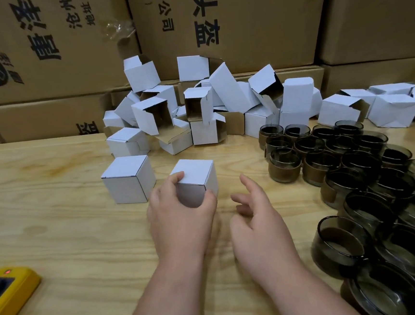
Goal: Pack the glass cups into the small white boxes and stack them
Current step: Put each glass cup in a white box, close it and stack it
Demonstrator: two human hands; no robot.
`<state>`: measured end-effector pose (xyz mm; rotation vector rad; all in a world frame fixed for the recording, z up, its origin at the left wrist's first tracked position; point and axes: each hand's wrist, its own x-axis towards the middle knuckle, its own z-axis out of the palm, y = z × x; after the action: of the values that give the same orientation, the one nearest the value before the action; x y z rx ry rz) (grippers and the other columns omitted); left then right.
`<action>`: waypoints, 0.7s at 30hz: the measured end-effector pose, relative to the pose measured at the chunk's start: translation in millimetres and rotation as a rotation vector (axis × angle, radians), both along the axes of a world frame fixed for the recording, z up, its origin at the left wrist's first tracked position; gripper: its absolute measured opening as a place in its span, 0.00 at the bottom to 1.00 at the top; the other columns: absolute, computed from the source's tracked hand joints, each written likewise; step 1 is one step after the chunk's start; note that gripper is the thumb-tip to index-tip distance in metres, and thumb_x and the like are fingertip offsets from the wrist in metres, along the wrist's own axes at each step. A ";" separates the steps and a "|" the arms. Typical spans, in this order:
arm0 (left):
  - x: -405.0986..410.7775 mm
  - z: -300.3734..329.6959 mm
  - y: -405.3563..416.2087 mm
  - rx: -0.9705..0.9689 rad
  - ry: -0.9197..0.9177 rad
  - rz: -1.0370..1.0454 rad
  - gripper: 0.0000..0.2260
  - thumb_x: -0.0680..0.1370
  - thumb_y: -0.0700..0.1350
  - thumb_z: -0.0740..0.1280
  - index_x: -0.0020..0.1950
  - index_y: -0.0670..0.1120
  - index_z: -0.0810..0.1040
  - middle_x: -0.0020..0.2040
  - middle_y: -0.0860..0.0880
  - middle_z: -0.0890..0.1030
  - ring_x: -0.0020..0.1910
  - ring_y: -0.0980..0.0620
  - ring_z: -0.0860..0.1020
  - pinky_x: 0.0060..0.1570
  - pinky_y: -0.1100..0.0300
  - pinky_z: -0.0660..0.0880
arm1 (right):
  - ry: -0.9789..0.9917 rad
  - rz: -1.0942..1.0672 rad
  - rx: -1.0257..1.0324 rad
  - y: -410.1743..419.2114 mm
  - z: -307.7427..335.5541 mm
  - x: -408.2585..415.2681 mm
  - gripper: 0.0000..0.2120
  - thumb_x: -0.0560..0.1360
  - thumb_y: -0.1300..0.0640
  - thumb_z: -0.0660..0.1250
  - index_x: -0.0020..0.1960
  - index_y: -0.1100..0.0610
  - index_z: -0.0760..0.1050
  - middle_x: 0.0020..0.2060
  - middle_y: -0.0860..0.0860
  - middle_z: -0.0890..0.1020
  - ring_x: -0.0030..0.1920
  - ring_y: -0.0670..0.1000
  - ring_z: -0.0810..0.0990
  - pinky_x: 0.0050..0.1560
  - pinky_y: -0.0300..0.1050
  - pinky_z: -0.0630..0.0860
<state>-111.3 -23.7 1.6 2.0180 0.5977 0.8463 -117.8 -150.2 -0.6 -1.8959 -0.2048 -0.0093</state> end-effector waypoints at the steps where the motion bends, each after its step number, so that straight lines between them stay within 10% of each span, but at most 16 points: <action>1: 0.3 -0.2 4.8 0.037 0.019 0.056 0.24 0.69 0.56 0.75 0.64 0.63 0.75 0.65 0.56 0.71 0.69 0.49 0.68 0.70 0.48 0.68 | 0.004 -0.003 0.004 -0.2 -1.2 0.8 0.34 0.70 0.51 0.57 0.74 0.30 0.56 0.58 0.29 0.75 0.63 0.35 0.73 0.62 0.42 0.73; 6: 3.2 -3.9 25.7 0.126 0.118 0.217 0.20 0.69 0.59 0.75 0.60 0.68 0.79 0.77 0.53 0.59 0.78 0.47 0.53 0.75 0.41 0.53 | 0.031 -0.001 -0.001 -0.1 -3.9 2.2 0.33 0.75 0.57 0.60 0.74 0.31 0.58 0.57 0.28 0.75 0.61 0.33 0.73 0.48 0.30 0.70; 21: 23.4 -6.0 50.8 0.225 0.113 0.176 0.20 0.71 0.64 0.75 0.62 0.67 0.79 0.83 0.53 0.54 0.83 0.51 0.40 0.77 0.44 0.45 | 0.056 -0.010 -0.017 1.7 -1.1 0.5 0.32 0.68 0.49 0.55 0.70 0.29 0.59 0.58 0.30 0.76 0.62 0.34 0.72 0.61 0.43 0.75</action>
<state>-87.9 27.1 -4.4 2.2530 0.7827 0.9437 -117.3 -148.4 -1.7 -1.9114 -0.1583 0.0388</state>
